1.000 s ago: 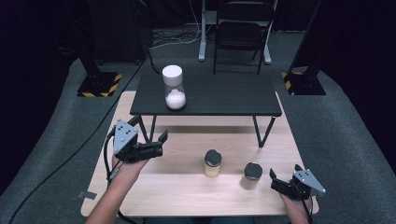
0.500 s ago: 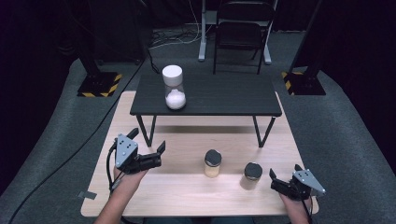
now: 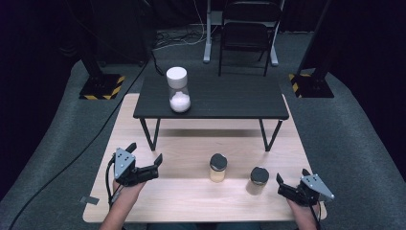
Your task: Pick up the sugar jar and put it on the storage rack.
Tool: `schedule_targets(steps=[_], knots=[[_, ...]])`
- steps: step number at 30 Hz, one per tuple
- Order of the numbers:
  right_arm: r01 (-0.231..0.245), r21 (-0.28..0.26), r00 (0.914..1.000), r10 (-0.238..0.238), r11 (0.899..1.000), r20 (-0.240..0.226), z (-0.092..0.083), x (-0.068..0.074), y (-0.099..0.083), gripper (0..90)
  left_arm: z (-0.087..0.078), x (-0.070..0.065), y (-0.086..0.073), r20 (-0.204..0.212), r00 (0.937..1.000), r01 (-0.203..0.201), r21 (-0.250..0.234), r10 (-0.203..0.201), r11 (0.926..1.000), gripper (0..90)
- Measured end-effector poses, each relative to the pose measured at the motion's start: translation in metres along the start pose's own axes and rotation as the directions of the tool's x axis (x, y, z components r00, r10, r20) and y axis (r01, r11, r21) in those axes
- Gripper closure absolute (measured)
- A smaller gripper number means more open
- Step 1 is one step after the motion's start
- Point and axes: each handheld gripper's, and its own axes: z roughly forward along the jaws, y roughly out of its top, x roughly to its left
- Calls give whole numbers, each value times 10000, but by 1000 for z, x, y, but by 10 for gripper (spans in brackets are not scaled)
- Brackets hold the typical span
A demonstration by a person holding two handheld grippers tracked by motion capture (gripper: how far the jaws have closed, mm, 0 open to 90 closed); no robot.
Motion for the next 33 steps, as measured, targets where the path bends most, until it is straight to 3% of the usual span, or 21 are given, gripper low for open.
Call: schedule_targets(steps=[17,24,33], knots=[[-88,-13,9999,87,10000,-104,0,-1,0,0,3,6,-46,-551,9984,111,399,-89,9991,8],[-6,-26,9999,5,10000,-125,0,0,0,0,2,9,-66,-395,9992,63,524,-42,9986,11],[15,-22,9999,-16,10000,-129,0,0,0,0,4,14,-83,-444,9985,345,657,-316,9972,10]])
